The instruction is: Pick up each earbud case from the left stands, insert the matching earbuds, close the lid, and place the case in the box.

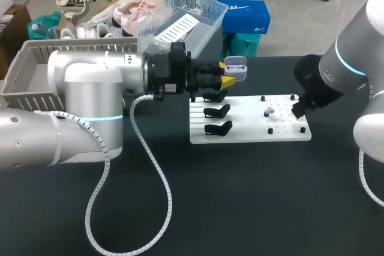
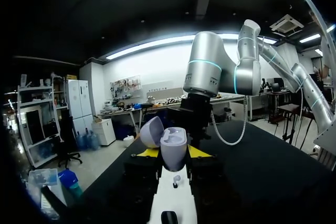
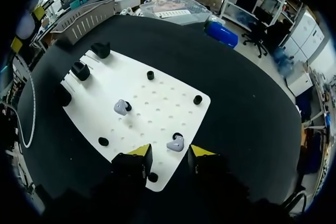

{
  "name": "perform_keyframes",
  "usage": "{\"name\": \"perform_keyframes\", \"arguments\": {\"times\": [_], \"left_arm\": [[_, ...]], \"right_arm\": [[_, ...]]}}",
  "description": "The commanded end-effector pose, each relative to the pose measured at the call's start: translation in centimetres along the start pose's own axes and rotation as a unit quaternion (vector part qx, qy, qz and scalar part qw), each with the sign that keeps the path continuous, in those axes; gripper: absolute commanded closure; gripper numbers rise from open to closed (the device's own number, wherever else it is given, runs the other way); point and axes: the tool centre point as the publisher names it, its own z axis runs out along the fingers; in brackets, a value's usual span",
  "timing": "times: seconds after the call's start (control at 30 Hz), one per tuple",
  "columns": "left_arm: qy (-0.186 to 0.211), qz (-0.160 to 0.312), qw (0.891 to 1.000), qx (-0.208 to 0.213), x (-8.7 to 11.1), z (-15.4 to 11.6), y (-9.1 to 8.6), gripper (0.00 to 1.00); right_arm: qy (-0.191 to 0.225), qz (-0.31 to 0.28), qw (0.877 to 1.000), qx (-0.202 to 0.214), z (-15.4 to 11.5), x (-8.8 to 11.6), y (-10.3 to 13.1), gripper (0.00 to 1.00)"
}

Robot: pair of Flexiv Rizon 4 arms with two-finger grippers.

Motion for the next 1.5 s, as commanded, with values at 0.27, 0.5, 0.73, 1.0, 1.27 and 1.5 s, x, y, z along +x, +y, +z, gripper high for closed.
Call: {"name": "perform_keyframes", "arguments": {"times": [0.27, 0.5, 0.73, 1.0, 1.27, 1.5], "left_arm": [[-0.001, 0.000, 1.000, 0.000, 0.07, 0.04, 0.07, 1.00], [-0.001, 0.000, 1.000, 0.000, 0.07, 0.04, 0.07, 1.00], [-0.001, 0.000, 1.000, 0.000, 0.07, 0.04, 0.07, 1.00], [-0.001, 0.000, 1.000, 0.000, 0.07, 0.04, 0.07, 1.00], [-0.001, 0.000, 1.000, 0.000, 0.07, 0.04, 0.07, 1.00], [-0.001, 0.000, 1.000, 0.000, 0.07, 0.04, 0.07, 1.00]], "right_arm": [[0.001, 0.030, 0.999, 0.016, 0.19, -0.03, 0.49, 0.60], [-0.006, 0.051, 0.998, 0.023, 0.00, 0.30, 0.39, 0.57], [-0.004, 0.053, 0.998, 0.023, 0.02, 0.26, 0.34, 0.56], [-0.002, 0.054, 0.998, 0.023, 0.12, 0.09, 0.17, 0.63], [0.001, 0.054, 0.998, 0.022, 0.22, 0.12, 0.11, 0.61], [0.001, 0.054, 0.998, 0.022, 0.34, -0.13, 0.15, 0.61]]}}
